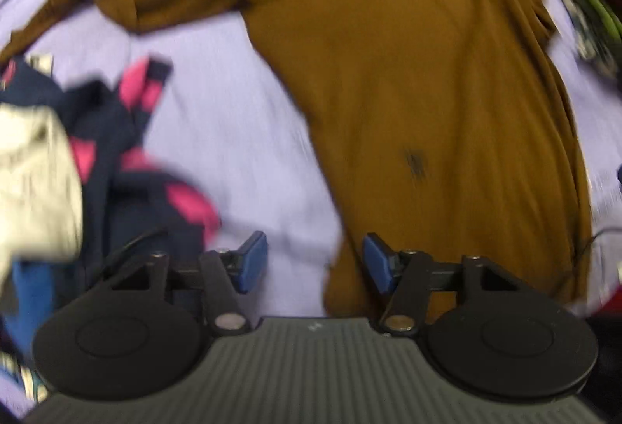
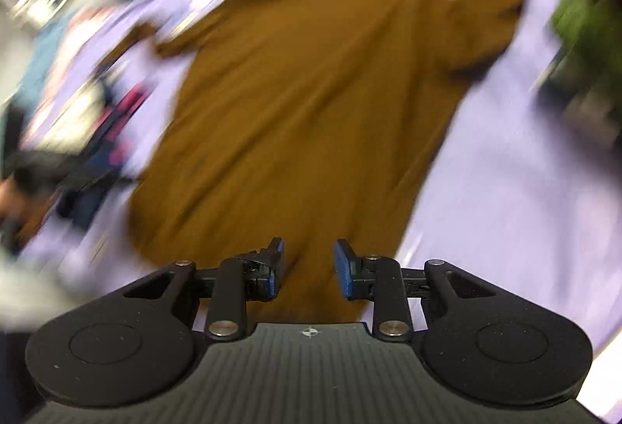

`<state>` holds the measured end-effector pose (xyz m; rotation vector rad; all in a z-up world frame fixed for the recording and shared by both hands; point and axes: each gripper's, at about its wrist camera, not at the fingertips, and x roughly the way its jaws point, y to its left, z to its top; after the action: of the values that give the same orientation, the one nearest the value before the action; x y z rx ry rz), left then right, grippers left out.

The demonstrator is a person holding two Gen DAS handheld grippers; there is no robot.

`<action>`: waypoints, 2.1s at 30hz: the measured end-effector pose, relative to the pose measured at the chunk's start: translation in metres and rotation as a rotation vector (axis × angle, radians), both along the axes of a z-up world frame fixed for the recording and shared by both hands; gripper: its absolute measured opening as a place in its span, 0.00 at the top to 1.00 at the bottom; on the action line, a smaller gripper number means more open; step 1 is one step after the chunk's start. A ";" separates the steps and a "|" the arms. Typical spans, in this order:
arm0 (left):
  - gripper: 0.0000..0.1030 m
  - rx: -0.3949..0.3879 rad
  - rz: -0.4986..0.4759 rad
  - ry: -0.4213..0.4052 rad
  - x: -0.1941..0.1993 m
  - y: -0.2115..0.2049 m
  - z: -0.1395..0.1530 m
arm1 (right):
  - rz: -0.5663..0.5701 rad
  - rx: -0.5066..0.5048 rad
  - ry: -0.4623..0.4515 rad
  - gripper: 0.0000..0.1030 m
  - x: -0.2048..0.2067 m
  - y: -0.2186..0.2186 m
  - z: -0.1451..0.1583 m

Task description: Fold small clothes

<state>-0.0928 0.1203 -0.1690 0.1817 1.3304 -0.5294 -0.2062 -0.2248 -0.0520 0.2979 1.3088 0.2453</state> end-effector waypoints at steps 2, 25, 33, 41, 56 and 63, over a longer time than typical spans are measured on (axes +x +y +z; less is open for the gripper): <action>0.54 -0.016 -0.022 0.015 -0.022 0.008 0.005 | 0.050 0.045 0.100 0.52 -0.023 -0.003 0.008; 0.96 -0.074 0.047 -0.129 -0.053 -0.024 -0.008 | -0.096 -0.047 0.102 0.93 -0.037 0.027 -0.071; 0.96 0.004 0.267 -0.190 -0.066 0.049 0.072 | -0.130 -0.035 -0.002 0.93 -0.061 0.002 0.020; 0.94 0.121 0.305 -0.070 -0.077 0.045 -0.011 | -0.008 -0.091 0.129 0.92 -0.061 0.024 -0.049; 0.14 0.067 0.091 -0.382 -0.053 -0.020 0.060 | -0.242 -0.327 -0.010 0.00 -0.012 -0.037 -0.015; 0.14 -0.032 0.097 -0.346 -0.031 -0.100 0.040 | -0.214 -0.225 0.051 0.87 0.047 -0.030 -0.021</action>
<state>-0.1242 0.0207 -0.1288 0.1723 0.9881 -0.4153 -0.1596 -0.2548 -0.0728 0.2515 1.3293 -0.0911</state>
